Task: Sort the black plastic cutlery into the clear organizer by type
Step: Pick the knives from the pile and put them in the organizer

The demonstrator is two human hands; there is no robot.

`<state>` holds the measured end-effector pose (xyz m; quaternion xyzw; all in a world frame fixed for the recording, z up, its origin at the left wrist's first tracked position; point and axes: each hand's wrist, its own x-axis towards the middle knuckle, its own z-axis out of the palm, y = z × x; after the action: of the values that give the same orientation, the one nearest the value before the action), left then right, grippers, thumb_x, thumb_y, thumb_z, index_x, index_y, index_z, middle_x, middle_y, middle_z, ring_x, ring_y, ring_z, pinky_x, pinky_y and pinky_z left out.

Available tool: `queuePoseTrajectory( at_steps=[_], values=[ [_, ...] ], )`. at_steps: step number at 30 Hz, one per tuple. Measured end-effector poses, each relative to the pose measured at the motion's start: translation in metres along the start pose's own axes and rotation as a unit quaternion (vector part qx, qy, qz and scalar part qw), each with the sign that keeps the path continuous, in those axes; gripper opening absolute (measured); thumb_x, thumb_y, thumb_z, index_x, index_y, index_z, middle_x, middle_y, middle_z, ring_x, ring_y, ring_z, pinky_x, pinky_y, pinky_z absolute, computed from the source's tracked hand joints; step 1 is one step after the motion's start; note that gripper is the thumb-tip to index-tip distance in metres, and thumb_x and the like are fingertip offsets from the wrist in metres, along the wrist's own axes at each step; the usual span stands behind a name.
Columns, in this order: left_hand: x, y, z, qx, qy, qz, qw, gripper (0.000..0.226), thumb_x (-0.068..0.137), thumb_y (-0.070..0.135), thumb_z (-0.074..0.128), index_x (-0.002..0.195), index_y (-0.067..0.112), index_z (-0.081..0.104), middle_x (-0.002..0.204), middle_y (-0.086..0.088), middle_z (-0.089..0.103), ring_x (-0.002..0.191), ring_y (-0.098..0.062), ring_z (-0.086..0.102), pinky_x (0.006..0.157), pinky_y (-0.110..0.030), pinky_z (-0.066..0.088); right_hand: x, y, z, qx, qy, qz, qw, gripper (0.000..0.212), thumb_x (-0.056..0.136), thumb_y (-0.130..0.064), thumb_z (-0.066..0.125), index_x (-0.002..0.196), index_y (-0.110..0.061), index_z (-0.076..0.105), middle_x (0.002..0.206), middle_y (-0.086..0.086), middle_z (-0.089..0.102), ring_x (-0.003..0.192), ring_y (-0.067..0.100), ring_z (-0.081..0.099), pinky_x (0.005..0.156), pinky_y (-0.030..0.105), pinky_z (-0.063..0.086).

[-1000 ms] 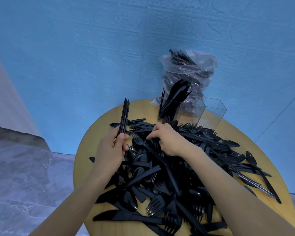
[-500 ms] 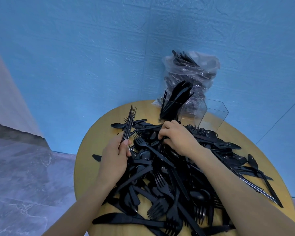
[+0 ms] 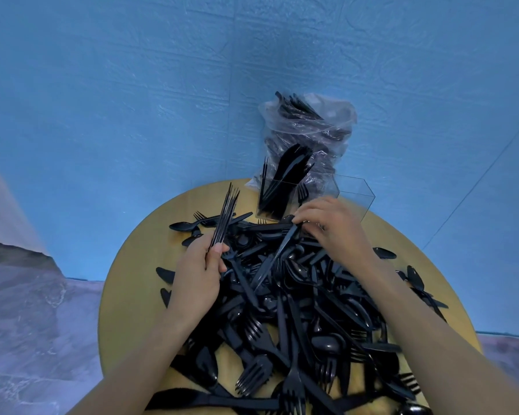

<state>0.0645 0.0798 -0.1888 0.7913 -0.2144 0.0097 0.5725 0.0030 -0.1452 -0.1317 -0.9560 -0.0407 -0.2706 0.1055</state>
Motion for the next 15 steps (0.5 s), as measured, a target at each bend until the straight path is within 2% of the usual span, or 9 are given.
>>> queuePoseTrajectory(
  at_steps=[3,5,8,10,13,15],
  values=[
    [0.001,0.001,0.003,0.001,-0.001,0.003,1.000,0.021,0.100,0.018,0.037,0.105,0.029,0.055,0.074,-0.002,0.058,0.063,-0.008,0.052,0.068,-0.027,0.046,-0.006,-0.001,-0.003,0.025,0.034,-0.004,0.999,0.019,0.078,0.002,0.070,0.091,-0.012,0.075,0.096,0.000,0.070,0.086,0.026,0.063,0.073,0.038,0.053],
    [0.001,0.003,0.004,0.001,-0.002,0.004,1.000,0.021,0.100,0.019,0.037,0.104,0.029,0.055,0.076,-0.001,0.059,0.063,-0.006,0.052,0.069,-0.027,0.047,-0.011,-0.002,-0.006,0.031,0.048,-0.002,0.998,0.021,0.078,0.003,0.070,0.092,-0.011,0.075,0.096,0.002,0.070,0.087,0.023,0.063,0.077,0.030,0.051],
    [0.000,0.007,0.007,-0.003,-0.008,0.008,1.000,0.022,0.101,0.019,0.036,0.107,0.031,0.054,0.073,-0.001,0.057,0.064,-0.007,0.052,0.068,-0.026,0.047,-0.019,-0.002,-0.012,0.035,0.055,0.015,0.998,0.023,0.078,0.005,0.069,0.095,-0.010,0.075,0.096,0.003,0.068,0.086,0.017,0.062,0.076,0.022,0.049],
    [-0.001,0.009,0.009,-0.008,-0.012,0.006,1.000,0.022,0.101,0.019,0.037,0.108,0.030,0.055,0.072,-0.002,0.058,0.064,-0.009,0.052,0.067,-0.027,0.046,-0.024,0.000,-0.014,0.034,0.031,0.028,0.999,0.026,0.081,0.007,0.066,0.100,-0.009,0.074,0.098,0.004,0.067,0.086,0.018,0.062,0.076,0.024,0.050],
    [-0.002,0.011,0.013,-0.010,-0.014,0.009,1.000,0.022,0.101,0.020,0.037,0.107,0.026,0.057,0.068,0.001,0.056,0.063,-0.008,0.051,0.068,-0.027,0.046,-0.032,0.002,-0.019,0.045,-0.027,0.083,0.995,0.035,0.086,0.009,0.055,0.113,-0.009,0.069,0.110,0.003,0.062,0.087,0.018,0.060,0.075,0.011,0.043],
    [-0.002,0.014,0.015,-0.010,-0.013,0.018,1.000,0.022,0.100,0.019,0.038,0.107,0.025,0.057,0.066,0.003,0.055,0.062,-0.007,0.051,0.068,-0.024,0.046,-0.036,0.002,-0.025,0.083,-0.024,0.123,0.989,0.033,0.088,0.004,0.052,0.114,-0.010,0.068,0.112,0.000,0.061,0.084,0.009,0.058,0.070,0.010,0.042]
  ],
)
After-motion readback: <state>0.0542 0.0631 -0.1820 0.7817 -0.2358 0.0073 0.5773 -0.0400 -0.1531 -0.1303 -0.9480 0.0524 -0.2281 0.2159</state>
